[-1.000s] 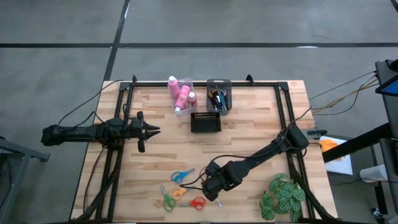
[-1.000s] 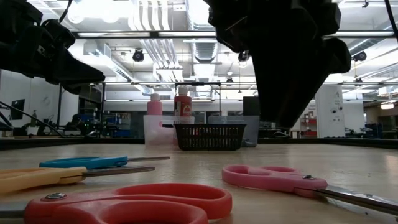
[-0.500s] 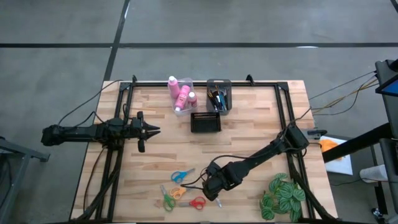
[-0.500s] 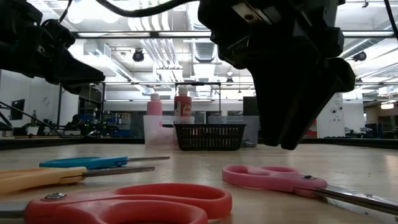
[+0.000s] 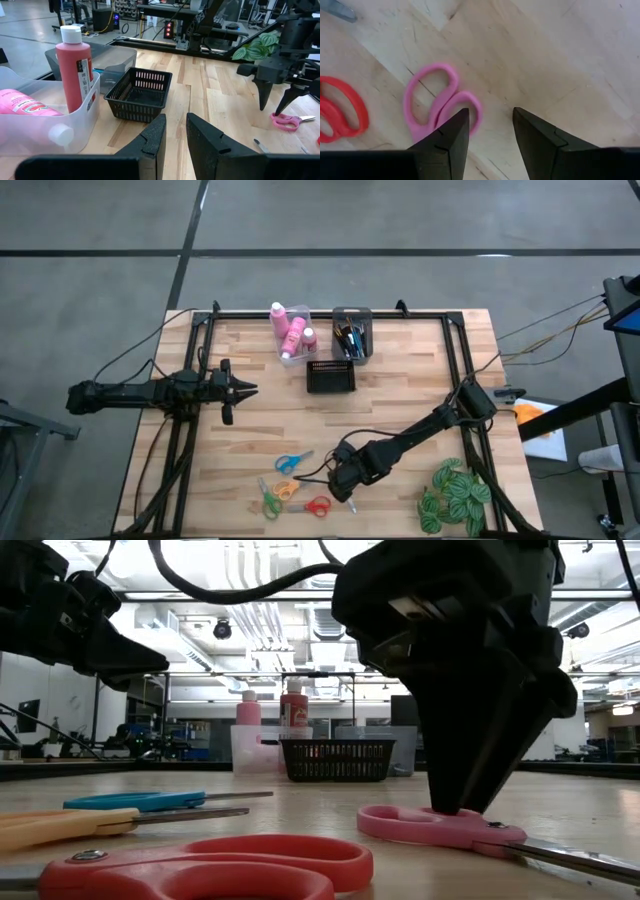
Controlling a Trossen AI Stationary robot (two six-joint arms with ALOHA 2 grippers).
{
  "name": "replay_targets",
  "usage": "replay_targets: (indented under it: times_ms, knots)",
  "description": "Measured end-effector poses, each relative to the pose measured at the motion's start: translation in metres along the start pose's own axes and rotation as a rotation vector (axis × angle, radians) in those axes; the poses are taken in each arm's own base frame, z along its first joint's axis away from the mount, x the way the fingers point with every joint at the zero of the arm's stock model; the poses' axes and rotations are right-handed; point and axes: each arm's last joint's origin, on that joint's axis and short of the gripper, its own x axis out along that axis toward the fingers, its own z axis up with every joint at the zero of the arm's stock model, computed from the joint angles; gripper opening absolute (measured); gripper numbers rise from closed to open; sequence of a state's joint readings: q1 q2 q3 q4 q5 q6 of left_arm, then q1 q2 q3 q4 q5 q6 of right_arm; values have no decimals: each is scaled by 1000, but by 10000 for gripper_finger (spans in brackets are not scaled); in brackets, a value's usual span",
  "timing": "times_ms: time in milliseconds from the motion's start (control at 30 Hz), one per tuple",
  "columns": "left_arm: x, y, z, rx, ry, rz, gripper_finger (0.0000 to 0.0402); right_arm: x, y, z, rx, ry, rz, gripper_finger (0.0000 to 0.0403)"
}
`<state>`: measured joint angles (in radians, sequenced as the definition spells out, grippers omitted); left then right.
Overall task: Pick & Place Paint Supplies
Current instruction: Put the pink scissors into the black bin
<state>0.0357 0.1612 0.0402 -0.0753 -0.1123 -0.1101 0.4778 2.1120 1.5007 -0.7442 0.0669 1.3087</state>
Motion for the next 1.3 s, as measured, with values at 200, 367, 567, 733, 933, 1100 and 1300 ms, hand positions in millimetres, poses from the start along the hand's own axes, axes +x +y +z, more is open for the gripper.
replay_targets:
  times_ms: [200,367,567,733,933,1100,1300]
  knots:
    - [0,0,0,0,0,0,79,3,-4,-1,0,1,-7,152]
    - [0,0,0,0,0,0,79,3,-5,-1,-1,3,-13,152]
    - [0,0,0,0,0,0,79,3,-6,-1,1,7,-33,152]
    - [0,0,0,0,0,0,79,3,-9,0,3,13,-54,152]
    - [0,0,0,0,0,0,79,3,-13,2,20,21,-88,114]
    - [0,0,0,0,0,0,79,3,-15,3,4,27,-102,57]
    - [0,0,0,0,0,0,79,3,-15,5,10,39,-99,15]
